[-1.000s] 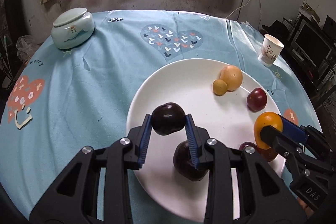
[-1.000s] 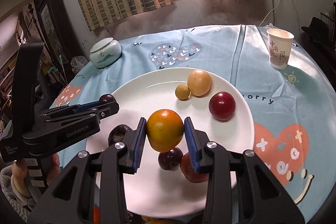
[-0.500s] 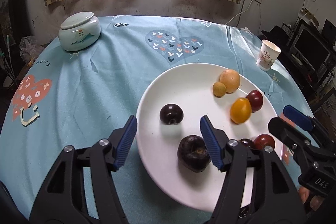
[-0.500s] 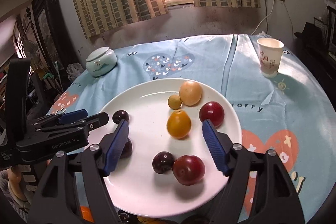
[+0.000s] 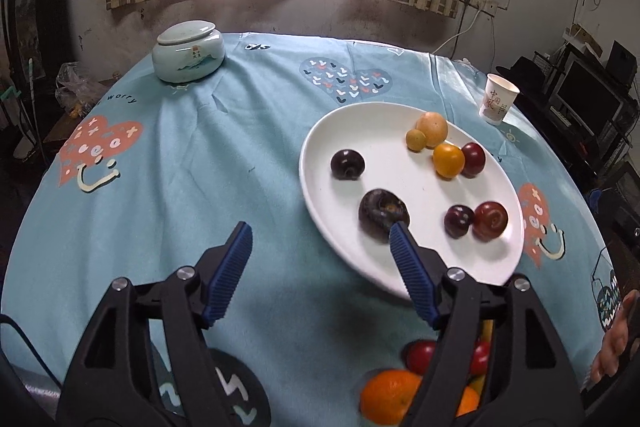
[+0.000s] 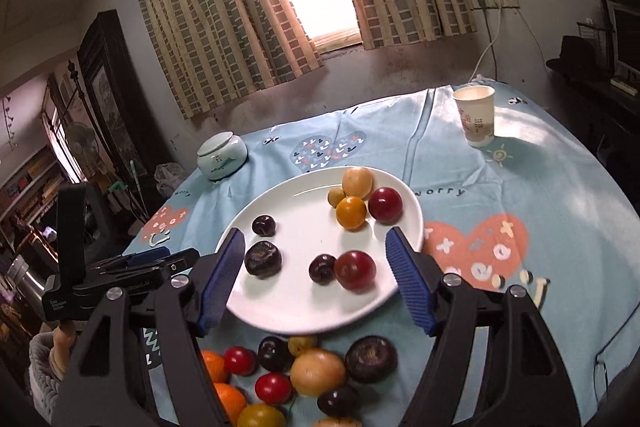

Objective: Organize fruits
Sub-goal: 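Withdraw both open tools from the plate toward the fruit cluster, then grasp a tangerine with left tool while right tool grasps a large pale yellow fruit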

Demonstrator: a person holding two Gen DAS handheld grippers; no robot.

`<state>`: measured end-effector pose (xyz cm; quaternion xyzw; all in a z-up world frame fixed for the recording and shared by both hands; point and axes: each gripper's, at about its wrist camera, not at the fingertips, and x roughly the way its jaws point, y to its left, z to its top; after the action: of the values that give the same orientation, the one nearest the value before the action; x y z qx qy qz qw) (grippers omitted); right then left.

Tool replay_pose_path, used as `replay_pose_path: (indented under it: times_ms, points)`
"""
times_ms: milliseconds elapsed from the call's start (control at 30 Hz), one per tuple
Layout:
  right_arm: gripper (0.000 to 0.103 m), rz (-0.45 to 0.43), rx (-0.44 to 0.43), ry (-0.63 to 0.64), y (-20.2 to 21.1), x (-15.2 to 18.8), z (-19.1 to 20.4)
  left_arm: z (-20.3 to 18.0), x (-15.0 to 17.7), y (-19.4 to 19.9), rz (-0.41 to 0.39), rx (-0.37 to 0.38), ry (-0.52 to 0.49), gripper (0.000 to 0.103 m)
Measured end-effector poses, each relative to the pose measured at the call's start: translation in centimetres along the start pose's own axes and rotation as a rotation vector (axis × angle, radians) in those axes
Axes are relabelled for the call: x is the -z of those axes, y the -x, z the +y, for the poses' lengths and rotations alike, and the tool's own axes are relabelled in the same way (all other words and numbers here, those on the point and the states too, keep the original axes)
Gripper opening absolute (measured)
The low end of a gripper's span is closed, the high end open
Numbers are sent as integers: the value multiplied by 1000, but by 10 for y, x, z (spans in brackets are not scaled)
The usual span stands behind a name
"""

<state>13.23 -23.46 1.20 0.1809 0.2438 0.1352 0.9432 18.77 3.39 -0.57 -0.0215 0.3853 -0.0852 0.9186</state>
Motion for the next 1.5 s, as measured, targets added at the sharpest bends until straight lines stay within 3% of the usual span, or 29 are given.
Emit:
replay_pose_path:
  times_ms: [200, 333, 700, 1000, 1133, 1233, 1333, 1500]
  points:
    - [74, -13, 3, -138, 43, 46, -33, -6, 58, 23, 20, -24, -78, 76]
    - [81, 14, -1, -206, 50, 64, -45, -11, 81, 33, 24, -6, -107, 77]
    - [83, 29, 13, -178, 47, 67, -42, -22, 86, 24, 63, 30, -145, 78]
    - [87, 35, 19, -175, 46, 67, -41, -27, 88, 15, 76, 9, -170, 91]
    - [87, 35, 21, -180, 46, 67, -42, -6, 84, 23, 53, -15, -105, 91]
    - [87, 33, 19, -184, 46, 67, -43, 15, 84, 34, 19, -93, -49, 89]
    - [87, 35, 18, -182, 46, 67, -43, 35, 87, 42, 17, -35, 26, 87]
    - [87, 37, 19, -175, 46, 66, -42, 9, 93, 46, -11, -29, -83, 85]
